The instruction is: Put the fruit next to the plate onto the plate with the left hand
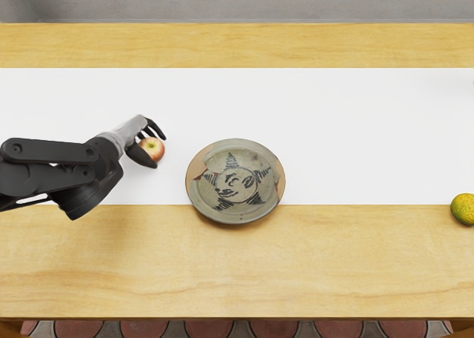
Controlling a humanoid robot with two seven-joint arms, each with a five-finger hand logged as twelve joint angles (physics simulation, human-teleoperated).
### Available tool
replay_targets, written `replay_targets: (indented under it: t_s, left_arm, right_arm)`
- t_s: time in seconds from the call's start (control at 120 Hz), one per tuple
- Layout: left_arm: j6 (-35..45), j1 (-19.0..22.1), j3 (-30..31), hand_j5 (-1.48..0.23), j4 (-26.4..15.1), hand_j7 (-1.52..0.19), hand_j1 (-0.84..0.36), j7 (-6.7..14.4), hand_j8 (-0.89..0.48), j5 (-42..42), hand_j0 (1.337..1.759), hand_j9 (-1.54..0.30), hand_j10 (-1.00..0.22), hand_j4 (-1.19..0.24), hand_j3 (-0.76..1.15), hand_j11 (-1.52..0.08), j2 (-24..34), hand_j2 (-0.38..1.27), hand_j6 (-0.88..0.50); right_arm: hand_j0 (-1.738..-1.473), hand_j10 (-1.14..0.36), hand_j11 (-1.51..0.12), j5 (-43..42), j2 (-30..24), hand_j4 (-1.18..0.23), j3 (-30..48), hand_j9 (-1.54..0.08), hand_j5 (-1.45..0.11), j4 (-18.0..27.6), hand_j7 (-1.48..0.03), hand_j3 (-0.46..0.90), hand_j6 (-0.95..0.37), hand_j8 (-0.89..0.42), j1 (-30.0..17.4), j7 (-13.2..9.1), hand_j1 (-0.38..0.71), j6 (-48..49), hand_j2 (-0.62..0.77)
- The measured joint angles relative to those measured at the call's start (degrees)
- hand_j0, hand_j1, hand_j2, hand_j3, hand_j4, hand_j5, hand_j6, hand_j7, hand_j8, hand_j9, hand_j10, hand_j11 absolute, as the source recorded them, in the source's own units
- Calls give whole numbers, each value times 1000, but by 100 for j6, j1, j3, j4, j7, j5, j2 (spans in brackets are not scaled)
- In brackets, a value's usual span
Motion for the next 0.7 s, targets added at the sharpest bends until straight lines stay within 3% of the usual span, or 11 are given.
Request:
replay_targets:
  t_s: [0.475, 0.7]
  left_arm:
    - [10, -103, -17, -798, -29, -798, -257, 24, -473, -50, 1656, -794, -597, -595, 0, -794, 26, 293, -473]
    - [10, -228, -52, -795, -57, -794, -260, 24, -478, -68, 1656, -791, -599, -597, 0, -790, 10, 313, -486]
  right_arm:
    - [-1658, -20, -26, 0, 0, -20, 2, -26, -26, 0, -26, 0, -20, -20, -1, 0, -324, -1, -4]
    - [-1658, -20, -26, 0, 0, -20, 3, -26, -26, 0, -26, 0, -20, -20, -1, 0, -324, 1, -4]
